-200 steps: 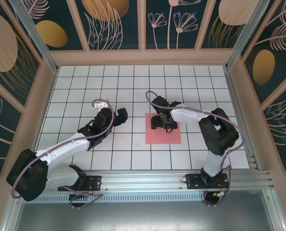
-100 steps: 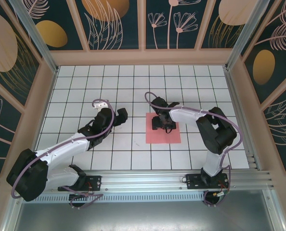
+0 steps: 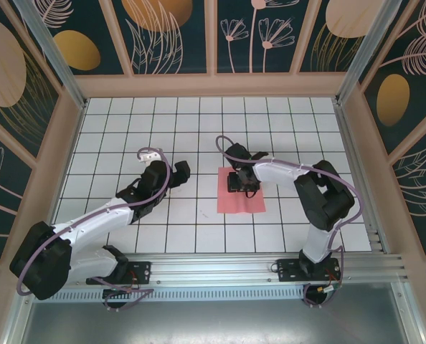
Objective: Fold a paper plane with a square sheet of paper (pick it up from the middle)
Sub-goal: Fold the square sheet of paper in half at the center of the table.
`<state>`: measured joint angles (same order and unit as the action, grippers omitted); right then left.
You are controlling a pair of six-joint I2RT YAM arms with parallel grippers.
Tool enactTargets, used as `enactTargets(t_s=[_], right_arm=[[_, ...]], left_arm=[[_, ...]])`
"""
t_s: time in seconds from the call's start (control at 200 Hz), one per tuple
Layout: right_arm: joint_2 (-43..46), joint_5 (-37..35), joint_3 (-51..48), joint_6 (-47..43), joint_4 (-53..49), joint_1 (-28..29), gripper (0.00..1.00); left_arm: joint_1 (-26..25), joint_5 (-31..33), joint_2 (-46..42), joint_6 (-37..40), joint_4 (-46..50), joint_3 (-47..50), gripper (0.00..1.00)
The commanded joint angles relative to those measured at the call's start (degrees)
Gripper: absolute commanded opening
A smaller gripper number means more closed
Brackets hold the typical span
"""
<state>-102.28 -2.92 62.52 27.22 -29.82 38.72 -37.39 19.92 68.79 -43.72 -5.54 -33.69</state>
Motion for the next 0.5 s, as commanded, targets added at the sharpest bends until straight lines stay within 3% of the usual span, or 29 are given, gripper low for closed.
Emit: enactTargets(t_s=[0.0,0.25,0.495], right_arm=[[3.32,1.78,1.26,-0.33,-0.11,0.3,0.49],[6.85,8.65,1.65,0.2,2.98,0.3,0.37],[8.64,22.17,0.85,2.31,10.83,0.26,0.37]], left_arm=[[0.47,-0.19,0.01,-0.21,0.88,-1.55,0.99],[0.47,0.02,-0.27,-0.23,1.19,-1.85,0.99],[0.47,0.01,-1.2,-0.44,1.56,-1.63,0.99]])
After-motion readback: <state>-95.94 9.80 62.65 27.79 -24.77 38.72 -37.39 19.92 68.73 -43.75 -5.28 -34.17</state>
